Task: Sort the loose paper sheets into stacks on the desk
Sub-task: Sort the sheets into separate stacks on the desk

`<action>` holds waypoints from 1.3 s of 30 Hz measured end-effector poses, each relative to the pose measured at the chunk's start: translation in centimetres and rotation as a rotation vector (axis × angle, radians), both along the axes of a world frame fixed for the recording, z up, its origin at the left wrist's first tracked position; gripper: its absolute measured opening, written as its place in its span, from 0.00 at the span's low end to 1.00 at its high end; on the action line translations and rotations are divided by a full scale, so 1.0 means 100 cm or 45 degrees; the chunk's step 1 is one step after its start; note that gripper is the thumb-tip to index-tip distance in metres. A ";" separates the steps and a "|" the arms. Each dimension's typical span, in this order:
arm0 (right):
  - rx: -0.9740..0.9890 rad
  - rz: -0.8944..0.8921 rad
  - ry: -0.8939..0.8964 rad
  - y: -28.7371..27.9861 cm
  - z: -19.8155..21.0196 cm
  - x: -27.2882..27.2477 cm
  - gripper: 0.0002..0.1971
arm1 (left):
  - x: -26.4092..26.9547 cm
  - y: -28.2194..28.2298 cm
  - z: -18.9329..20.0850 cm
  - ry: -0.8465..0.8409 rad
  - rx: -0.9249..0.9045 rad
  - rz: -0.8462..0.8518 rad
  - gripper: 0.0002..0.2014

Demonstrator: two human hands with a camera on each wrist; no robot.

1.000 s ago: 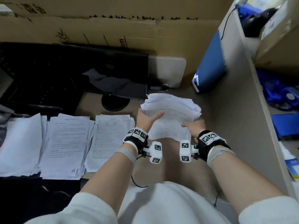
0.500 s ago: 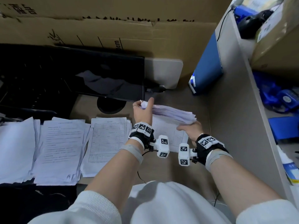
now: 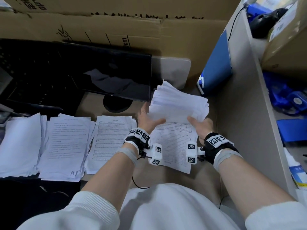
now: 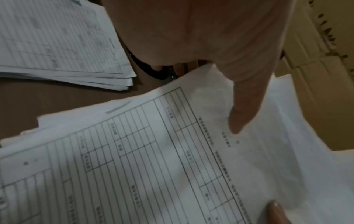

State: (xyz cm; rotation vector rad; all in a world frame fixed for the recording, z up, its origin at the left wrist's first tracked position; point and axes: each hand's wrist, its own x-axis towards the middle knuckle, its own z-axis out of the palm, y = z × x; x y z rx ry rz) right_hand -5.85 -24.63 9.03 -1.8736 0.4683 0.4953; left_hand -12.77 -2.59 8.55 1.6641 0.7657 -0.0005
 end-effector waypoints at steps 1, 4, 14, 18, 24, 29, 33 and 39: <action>0.005 0.021 0.008 -0.002 0.000 0.000 0.40 | 0.000 0.000 -0.002 0.008 0.009 -0.013 0.64; 0.094 0.053 0.049 -0.008 -0.006 0.002 0.50 | 0.002 0.002 -0.005 -0.032 -0.129 -0.052 0.60; 0.440 0.128 -0.059 0.001 0.045 0.019 0.20 | 0.033 0.013 0.019 0.001 -0.018 -0.142 0.28; 0.451 0.082 -0.028 -0.002 0.038 0.016 0.20 | 0.030 0.006 0.021 -0.121 -0.042 -0.114 0.18; 0.381 0.087 0.013 0.001 0.036 0.014 0.12 | 0.033 0.010 0.021 -0.181 0.179 -0.165 0.15; 0.214 0.228 -0.008 0.012 0.035 0.024 0.12 | 0.033 0.017 0.031 -0.241 0.045 -0.118 0.21; 0.210 0.238 -0.002 0.008 0.026 0.023 0.32 | 0.036 0.021 0.023 -0.189 0.068 -0.128 0.21; 0.315 0.191 -0.069 0.011 0.050 0.020 0.08 | 0.028 0.022 0.031 -0.183 -0.033 -0.168 0.63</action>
